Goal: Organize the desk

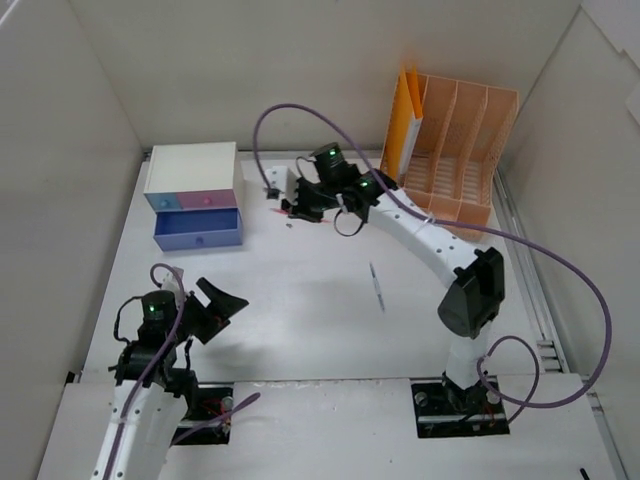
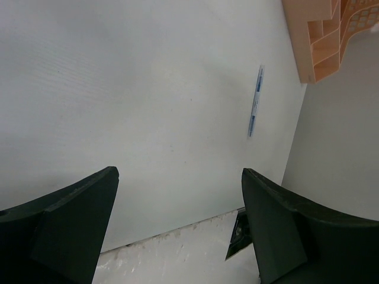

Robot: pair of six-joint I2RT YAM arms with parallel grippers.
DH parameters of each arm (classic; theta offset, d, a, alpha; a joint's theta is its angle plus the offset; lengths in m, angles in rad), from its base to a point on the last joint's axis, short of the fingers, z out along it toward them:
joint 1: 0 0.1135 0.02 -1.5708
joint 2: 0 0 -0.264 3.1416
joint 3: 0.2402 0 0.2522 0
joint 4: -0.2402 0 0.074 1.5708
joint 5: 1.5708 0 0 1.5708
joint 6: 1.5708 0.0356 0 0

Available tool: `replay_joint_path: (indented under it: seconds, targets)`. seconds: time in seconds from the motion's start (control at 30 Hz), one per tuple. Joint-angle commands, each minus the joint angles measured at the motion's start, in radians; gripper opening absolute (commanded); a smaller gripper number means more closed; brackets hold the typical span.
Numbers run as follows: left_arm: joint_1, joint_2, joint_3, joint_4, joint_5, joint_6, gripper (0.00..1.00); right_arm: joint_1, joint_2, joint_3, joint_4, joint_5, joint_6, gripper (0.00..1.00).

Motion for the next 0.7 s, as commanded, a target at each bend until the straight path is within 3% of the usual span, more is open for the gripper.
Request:
replay_joint_path:
  seconds: [0.0,0.2,0.27,0.43,0.67]
  targets:
    - [-0.002,-0.056,0.019,-0.065,-0.027,-0.024,0.81,0.119,0.186,0.239,0.059,-0.035,0.042,0.0]
    - [-0.002,-0.173,0.017,-0.195,-0.063,-0.036,0.81,0.273,0.482,0.688,0.21,0.082,0.144,0.0]
    - [-0.002,-0.202,0.02,-0.22,-0.071,-0.038,0.81,0.301,0.533,0.754,0.27,0.09,0.13,0.0]
    - [-0.002,-0.225,0.048,-0.295,-0.093,-0.028,0.81,0.318,0.569,0.626,0.701,0.149,0.169,0.0]
    - [-0.002,-0.156,0.092,-0.32,-0.116,0.03,0.82,0.314,0.656,0.619,0.924,0.205,0.164,0.0]
